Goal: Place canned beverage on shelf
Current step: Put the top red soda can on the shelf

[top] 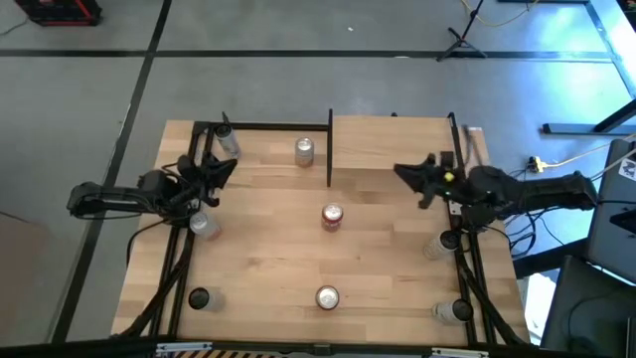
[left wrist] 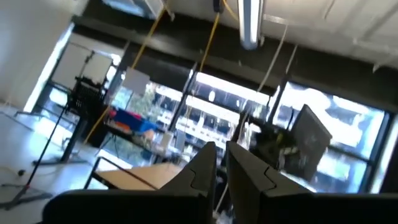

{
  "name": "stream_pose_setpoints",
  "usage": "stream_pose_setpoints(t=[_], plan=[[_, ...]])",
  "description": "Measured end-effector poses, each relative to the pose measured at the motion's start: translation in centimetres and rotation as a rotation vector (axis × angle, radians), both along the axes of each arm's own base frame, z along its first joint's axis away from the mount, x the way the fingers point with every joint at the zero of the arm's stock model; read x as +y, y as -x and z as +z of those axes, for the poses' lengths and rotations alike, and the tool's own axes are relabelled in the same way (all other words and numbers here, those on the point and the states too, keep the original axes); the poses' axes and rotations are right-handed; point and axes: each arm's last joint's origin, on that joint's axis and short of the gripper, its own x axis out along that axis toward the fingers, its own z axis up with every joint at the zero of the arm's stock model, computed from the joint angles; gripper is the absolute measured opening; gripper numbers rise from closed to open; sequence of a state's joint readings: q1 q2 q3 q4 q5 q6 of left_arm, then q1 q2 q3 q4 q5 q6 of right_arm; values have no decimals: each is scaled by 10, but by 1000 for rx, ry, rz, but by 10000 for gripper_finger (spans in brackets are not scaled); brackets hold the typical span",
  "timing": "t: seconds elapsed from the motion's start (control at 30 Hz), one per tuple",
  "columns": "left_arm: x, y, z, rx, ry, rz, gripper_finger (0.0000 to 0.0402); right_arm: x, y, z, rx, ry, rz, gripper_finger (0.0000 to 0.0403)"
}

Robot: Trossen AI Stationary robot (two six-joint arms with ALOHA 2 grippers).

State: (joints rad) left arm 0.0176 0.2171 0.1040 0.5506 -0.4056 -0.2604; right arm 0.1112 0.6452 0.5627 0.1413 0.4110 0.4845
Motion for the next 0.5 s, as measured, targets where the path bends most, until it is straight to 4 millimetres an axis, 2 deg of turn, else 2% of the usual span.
stream_pose_setpoints(t=[0.17, 0.3, 0.5], plan=[[-1, -17, 20, 124, -15, -42, 31, 5, -40, 32, 216, 214, 34, 42], [-1, -35, 26, 262, -10, -46, 31, 8, -67, 55, 262, 295, 29, 42], [-1, -47, 38, 278, -12, -54, 31, 10, -102, 73, 323, 458, -23, 42]])
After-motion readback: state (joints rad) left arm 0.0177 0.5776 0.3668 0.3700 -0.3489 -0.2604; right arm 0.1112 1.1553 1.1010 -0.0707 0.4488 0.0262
